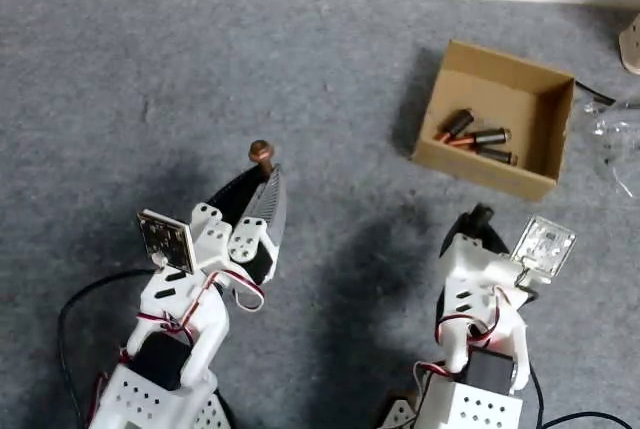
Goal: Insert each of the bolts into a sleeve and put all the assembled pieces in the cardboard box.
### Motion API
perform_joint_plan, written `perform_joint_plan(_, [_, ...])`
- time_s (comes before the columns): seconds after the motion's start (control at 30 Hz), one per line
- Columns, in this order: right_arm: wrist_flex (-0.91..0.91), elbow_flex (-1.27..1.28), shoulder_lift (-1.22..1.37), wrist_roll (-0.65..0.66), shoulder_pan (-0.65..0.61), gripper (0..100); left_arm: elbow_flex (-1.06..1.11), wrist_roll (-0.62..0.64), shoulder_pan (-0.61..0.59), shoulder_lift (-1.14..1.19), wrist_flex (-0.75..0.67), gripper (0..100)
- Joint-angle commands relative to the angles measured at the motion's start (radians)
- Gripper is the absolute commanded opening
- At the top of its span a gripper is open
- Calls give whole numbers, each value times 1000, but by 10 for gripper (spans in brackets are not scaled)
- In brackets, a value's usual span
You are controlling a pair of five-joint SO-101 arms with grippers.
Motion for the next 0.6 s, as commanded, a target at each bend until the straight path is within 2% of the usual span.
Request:
perform_joint_plan(0.0, [-119, 150, -15, 12, -8, 9, 19, 0, -10, -21, -28, 8])
perform_joint_plan(0.13, [-251, 150, -15, 14, -50, 9, 19, 0, -10, -21, -25, 8])
perform_joint_plan(0.37, [-326, 150, -15, 20, -305, 9, 19, -3, -10, -21, -28, 7])
perform_joint_plan(0.43, [-369, 150, -15, 106, -352, 8, 19, -5, -12, -21, -28, 7])
perform_joint_plan(0.57, [-407, 150, -15, 411, -464, 7, 19, -5, -12, -21, -28, 7])
